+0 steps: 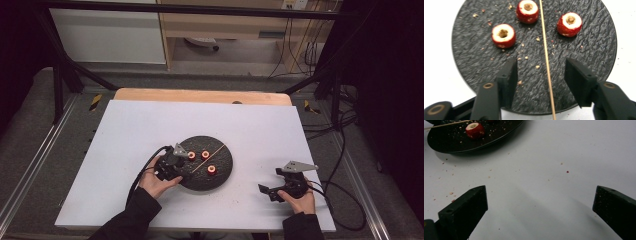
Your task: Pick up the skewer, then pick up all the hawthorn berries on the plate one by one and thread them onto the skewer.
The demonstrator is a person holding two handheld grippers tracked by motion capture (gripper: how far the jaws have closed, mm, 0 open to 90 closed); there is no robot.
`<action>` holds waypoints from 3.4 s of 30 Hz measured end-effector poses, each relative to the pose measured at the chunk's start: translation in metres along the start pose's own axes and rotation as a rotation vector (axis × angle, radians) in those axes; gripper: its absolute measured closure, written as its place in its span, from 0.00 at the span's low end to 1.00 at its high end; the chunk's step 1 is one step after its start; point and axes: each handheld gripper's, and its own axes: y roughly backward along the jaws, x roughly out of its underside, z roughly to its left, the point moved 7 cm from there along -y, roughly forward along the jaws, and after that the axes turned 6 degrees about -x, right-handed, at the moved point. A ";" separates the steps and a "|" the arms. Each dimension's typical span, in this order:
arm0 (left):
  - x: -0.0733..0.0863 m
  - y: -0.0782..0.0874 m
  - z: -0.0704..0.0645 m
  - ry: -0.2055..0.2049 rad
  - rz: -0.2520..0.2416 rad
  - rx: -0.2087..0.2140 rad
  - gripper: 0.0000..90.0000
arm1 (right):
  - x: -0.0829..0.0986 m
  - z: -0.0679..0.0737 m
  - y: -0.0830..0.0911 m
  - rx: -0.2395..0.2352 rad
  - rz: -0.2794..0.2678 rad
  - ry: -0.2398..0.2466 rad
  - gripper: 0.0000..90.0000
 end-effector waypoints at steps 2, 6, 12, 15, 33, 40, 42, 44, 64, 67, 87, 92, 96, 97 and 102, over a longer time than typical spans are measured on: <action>-0.001 -0.002 -0.002 0.000 0.014 0.006 0.58 | 0.000 0.000 0.000 0.000 -0.001 0.000 0.01; -0.002 -0.007 -0.004 -0.002 0.050 0.015 0.70 | 0.000 0.000 0.000 -0.001 0.000 -0.002 0.01; -0.003 -0.011 -0.006 -0.009 0.088 0.008 0.78 | 0.000 0.000 0.000 -0.004 0.001 0.003 0.01; -0.003 -0.013 -0.006 -0.011 0.100 0.002 0.81 | 0.000 0.000 0.000 -0.005 0.001 0.000 0.01; -0.002 -0.016 -0.010 -0.027 0.122 -0.036 0.98 | 0.000 0.000 0.000 -0.006 0.001 -0.001 0.01; -0.002 -0.012 -0.011 -0.021 0.098 -0.034 0.98 | 0.000 0.001 0.000 -0.006 0.002 -0.004 0.01; -0.002 -0.010 -0.010 -0.013 0.083 -0.033 0.98 | 0.000 0.001 0.000 -0.006 -0.001 -0.007 0.01; -0.002 -0.007 -0.010 -0.008 0.064 -0.034 0.98 | 0.000 0.001 0.000 -0.006 0.000 -0.006 0.01; 0.027 0.028 0.003 0.104 -0.157 -0.049 0.98 | -0.001 0.002 -0.001 0.000 0.005 -0.026 0.01; 0.033 0.033 0.003 0.113 -0.188 -0.056 0.98 | -0.003 0.004 -0.002 0.000 0.010 -0.023 0.01; 0.068 0.054 0.017 0.185 -0.310 -0.059 0.98 | -0.034 0.026 -0.019 0.029 0.052 -0.021 0.01; 0.072 0.054 0.017 0.186 -0.319 -0.053 0.98 | -0.043 0.034 -0.026 0.015 0.065 -0.001 0.01; 0.073 0.054 0.016 0.193 -0.331 -0.042 0.98 | -0.053 0.042 -0.034 0.001 0.084 0.005 0.01; 0.074 0.054 0.016 0.190 -0.334 -0.040 0.98 | -0.059 0.046 -0.038 -0.004 0.088 0.009 0.01; 0.076 0.054 0.014 0.181 -0.337 -0.034 0.98 | -0.074 0.054 -0.049 -0.013 0.087 0.024 0.01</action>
